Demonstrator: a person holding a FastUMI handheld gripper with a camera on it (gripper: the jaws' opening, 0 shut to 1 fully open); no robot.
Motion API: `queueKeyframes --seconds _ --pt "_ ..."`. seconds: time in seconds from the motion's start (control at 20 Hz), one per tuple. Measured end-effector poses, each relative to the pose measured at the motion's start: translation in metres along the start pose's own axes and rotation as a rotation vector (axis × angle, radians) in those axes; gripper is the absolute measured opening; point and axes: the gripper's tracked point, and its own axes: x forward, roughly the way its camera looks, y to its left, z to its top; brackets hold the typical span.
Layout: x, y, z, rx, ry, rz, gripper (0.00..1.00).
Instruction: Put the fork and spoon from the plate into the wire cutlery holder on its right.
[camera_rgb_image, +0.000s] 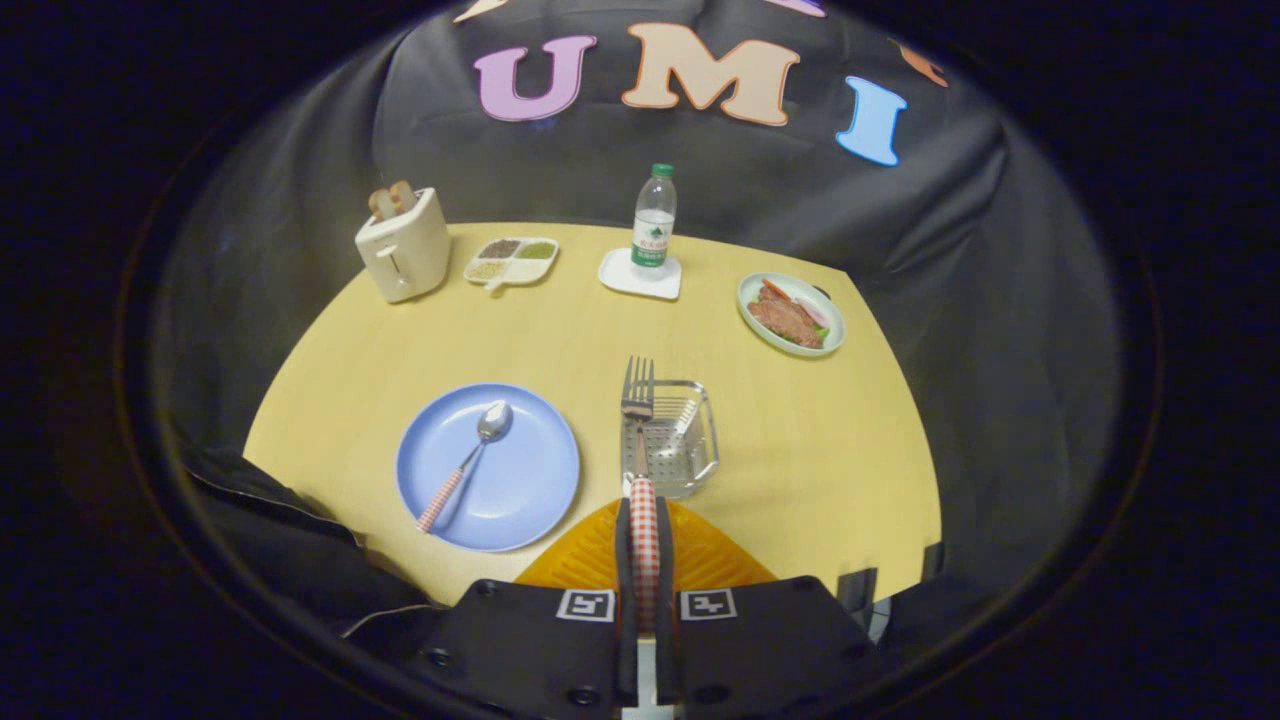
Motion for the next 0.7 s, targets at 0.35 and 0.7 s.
queueKeyframes --seconds 0.35,0.7 --pt "0.034 -0.02 -0.023 -0.078 0.344 0.086 0.1" --pt "0.065 -0.017 -0.025 -0.167 0.544 0.116 0.1"
